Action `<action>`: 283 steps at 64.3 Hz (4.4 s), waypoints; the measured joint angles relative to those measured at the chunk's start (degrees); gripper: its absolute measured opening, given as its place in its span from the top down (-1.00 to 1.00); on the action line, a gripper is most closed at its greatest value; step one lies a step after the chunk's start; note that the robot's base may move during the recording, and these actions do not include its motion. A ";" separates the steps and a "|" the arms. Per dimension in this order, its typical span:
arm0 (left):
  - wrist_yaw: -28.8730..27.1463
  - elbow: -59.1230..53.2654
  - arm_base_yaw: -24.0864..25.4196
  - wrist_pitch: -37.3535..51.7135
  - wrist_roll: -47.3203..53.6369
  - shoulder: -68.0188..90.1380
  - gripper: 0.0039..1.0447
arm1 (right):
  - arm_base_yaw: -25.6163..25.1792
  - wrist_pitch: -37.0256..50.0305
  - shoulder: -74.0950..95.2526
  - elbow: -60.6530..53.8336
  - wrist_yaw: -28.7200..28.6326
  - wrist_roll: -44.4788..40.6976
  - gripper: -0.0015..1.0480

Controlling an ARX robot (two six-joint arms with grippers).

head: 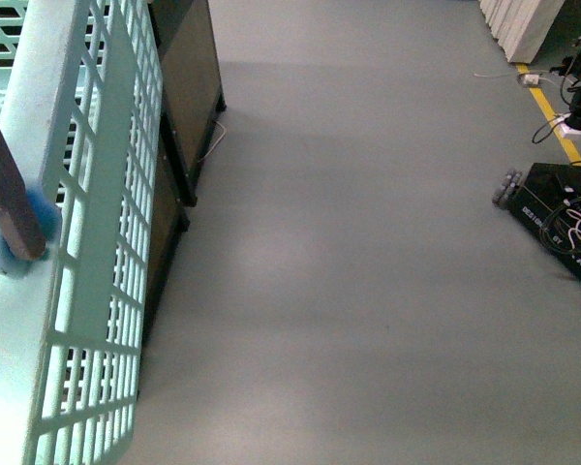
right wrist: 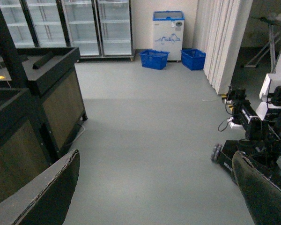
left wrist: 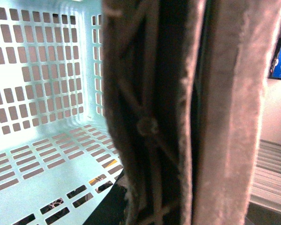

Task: Pick mango and avocado into basket

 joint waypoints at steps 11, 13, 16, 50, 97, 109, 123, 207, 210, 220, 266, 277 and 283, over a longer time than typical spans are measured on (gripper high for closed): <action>-0.09 0.04 0.04 -0.02 0.07 -0.09 0.73 | 0.00 0.00 0.11 0.00 0.00 0.00 -0.83; 0.00 0.04 0.04 -0.02 0.00 0.00 0.73 | 0.00 0.00 0.11 0.00 -0.02 0.00 -0.83; 0.02 0.04 0.04 -0.02 0.07 0.04 0.73 | 0.00 0.02 0.09 0.00 -0.02 0.00 -0.83; -0.11 0.13 0.04 -0.02 0.07 -0.02 0.73 | 0.00 0.00 0.07 0.00 -0.11 0.00 -0.83; -0.13 0.13 0.04 -0.02 0.11 -0.02 0.73 | -0.02 -0.02 0.07 0.00 -0.07 0.00 -0.83; -0.13 0.17 0.04 -0.02 0.15 -0.02 0.73 | -0.02 0.04 0.04 0.00 -0.02 0.00 -0.83; -0.15 0.20 0.04 -0.02 0.17 -0.07 0.73 | -0.02 0.00 0.04 0.00 -0.02 0.00 -0.83; -0.31 0.20 0.09 -0.09 0.22 -0.13 0.73 | -0.02 0.02 0.07 0.00 -0.07 0.00 -0.83; -0.22 0.20 0.09 -0.09 0.22 -0.11 0.73 | -0.02 0.00 0.07 0.00 -0.13 0.00 -0.83; -0.13 0.20 0.09 -0.09 0.17 -0.04 0.73 | -0.02 0.04 0.02 0.00 -0.11 0.00 -0.83; 7.13 6.43 1.03 -10.34 15.54 6.12 0.73 | -0.13 0.00 0.04 -0.02 -0.39 0.00 -0.83; 10.21 12.04 -1.05 -4.98 22.58 20.74 0.73 | -0.13 0.00 0.04 -0.02 -0.37 0.00 -0.83; 11.52 20.63 -4.48 -2.40 24.81 31.23 0.73 | -0.13 0.00 0.04 -0.02 -0.22 0.00 -0.83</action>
